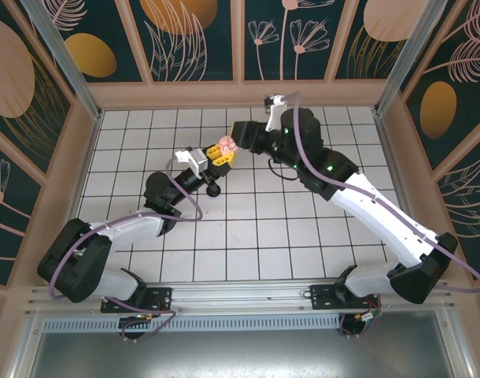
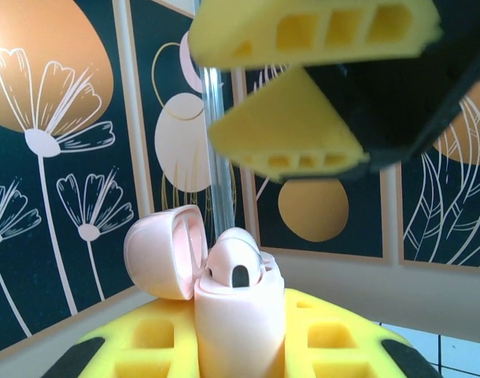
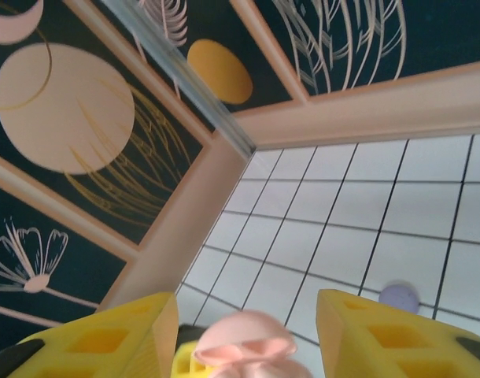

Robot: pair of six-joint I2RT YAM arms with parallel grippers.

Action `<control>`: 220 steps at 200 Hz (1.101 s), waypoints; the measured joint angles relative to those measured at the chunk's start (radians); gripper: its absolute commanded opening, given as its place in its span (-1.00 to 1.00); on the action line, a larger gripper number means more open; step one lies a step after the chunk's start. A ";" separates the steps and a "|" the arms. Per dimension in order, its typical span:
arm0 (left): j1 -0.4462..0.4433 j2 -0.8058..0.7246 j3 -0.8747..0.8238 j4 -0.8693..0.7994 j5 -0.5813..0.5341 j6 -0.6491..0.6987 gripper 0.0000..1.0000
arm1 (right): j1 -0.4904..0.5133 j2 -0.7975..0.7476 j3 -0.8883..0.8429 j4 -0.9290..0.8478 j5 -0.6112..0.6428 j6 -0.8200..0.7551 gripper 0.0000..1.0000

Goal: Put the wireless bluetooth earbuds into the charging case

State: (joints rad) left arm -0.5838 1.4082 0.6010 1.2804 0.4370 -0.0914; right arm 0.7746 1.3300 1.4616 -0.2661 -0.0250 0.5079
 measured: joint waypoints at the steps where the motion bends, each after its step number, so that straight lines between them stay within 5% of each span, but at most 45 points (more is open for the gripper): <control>1: 0.000 0.000 0.000 -0.001 0.000 0.000 -1.00 | -0.002 0.000 0.003 -0.003 0.000 -0.002 -0.16; 52: -0.002 0.000 0.001 -0.133 0.025 0.035 -1.00 | -0.077 0.155 0.278 -0.182 -0.075 -0.066 -0.65; 135: -0.012 0.000 0.001 -0.237 0.045 0.096 -1.00 | -0.109 0.443 0.403 -0.454 -0.248 -0.159 -0.86; 170: -0.020 0.000 0.000 -0.262 0.055 0.098 -1.00 | -0.106 0.382 0.299 -0.445 -0.281 -0.192 -0.93; 220: -0.033 0.017 0.008 -0.287 0.041 0.050 -1.00 | -0.124 0.102 0.008 -0.365 -0.266 -0.140 -0.88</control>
State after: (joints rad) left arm -0.6170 1.4250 0.6086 0.9932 0.4778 -0.0410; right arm 0.6502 1.4319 1.4693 -0.6312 -0.2905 0.3676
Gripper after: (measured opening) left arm 0.217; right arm 0.059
